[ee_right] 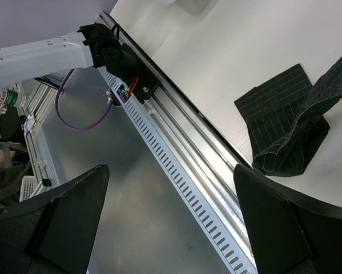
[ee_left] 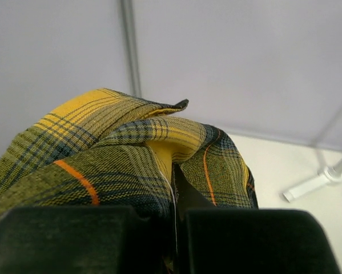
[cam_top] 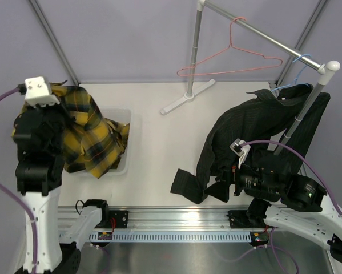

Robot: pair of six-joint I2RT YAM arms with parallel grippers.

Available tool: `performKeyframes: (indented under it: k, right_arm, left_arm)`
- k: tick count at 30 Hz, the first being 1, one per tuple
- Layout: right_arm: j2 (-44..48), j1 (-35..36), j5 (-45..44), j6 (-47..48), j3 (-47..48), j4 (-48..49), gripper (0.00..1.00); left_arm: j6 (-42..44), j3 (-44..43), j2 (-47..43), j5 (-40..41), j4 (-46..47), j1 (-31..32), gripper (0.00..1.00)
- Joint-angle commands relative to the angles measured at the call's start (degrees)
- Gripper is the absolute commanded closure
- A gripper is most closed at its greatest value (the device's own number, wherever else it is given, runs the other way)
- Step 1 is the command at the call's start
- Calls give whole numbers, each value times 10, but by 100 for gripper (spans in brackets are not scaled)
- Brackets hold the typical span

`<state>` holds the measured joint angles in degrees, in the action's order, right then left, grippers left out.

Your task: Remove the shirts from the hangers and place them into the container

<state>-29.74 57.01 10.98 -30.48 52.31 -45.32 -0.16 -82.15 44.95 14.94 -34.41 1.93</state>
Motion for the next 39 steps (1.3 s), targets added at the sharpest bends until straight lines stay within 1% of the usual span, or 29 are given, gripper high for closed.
performKeyframes:
  k: [1, 2, 5, 8, 11, 14, 16, 18, 19, 21, 22, 24, 25, 26, 28, 29, 30, 31, 35, 36, 37, 39]
  right_arm:
    - [1, 3, -13, -4, 16, 1, 1]
    - [0, 3, -15, -4, 16, 0, 0]
    - [0, 3, -17, -4, 19, 0, 1]
    - [3, 3, -15, -6, 20, -1, 1]
    - [6, 3, -14, -6, 22, -2, 1]
    - [9, 3, -17, -9, 24, -2, 1]
    - [8, 3, -16, -9, 25, 0, 0]
    - [8, 4, -16, -9, 29, -2, 1]
    - [10, 3, -16, -10, 31, -3, 1]
    - [14, 3, -17, -10, 33, -3, 1]
    - [16, 3, -18, -10, 34, -6, 0]
    - [19, 3, -22, -11, 39, -11, 1]
    - [20, 3, -23, -10, 40, -13, 1]
    - [22, 3, -25, -9, 41, -16, 1]
    - [29, 3, -29, -11, 41, -17, 1]
    - [32, 3, -30, -11, 40, -16, 1]
    - [34, 4, -31, -11, 41, -17, 1]
    - [35, 3, -32, -11, 41, -15, 0]
    - [36, 3, -32, -13, 39, -5, 0]
    - [36, 3, -32, -14, 39, -3, 1]
    - [36, 3, -32, -15, 38, 0, 0]
    - [36, 4, -32, -17, 38, 8, 1]
  left_arm:
    - [-58, 17, 66, -109, -5, 3, 100]
    - [-67, 29, 68, -147, 13, 3, 100]
    - [-95, 78, 76, -212, 43, 11, 100]
    - [-106, 109, 93, -224, 44, 18, 100]
    - [-118, 131, 104, -206, 37, 18, 100]
    - [-135, 167, 113, -209, 50, 18, 100]
    - [-152, 197, 120, -219, 58, 17, 100]
    - [-166, 233, 128, -248, 73, 11, 100]
    - [-185, 248, 140, -290, 83, -3, 100]
    - [-213, 277, 155, -336, 115, -30, 100]
    - [-237, 311, 167, -379, 144, -65, 100]
    - [-265, 341, 168, -408, 176, -97, 100]
    - [-292, 370, 168, -437, 196, -128, 100]
    - [-304, 378, 175, -445, 217, -142, 100]
    - [-319, 382, 192, -450, 212, -167, 100]
    - [-317, 378, 209, -446, 196, -170, 100]
    - [-317, 374, 216, -432, 183, -172, 100]
    - [-312, 371, 222, -398, 156, -172, 100]
    - [-285, 364, 248, -358, 111, -172, 100]
    - [-274, 358, 268, -352, 101, -171, 100]
    - [-252, 352, 279, -326, 77, -164, 100]
    - [-241, 327, 314, -288, 45, -152, 100]
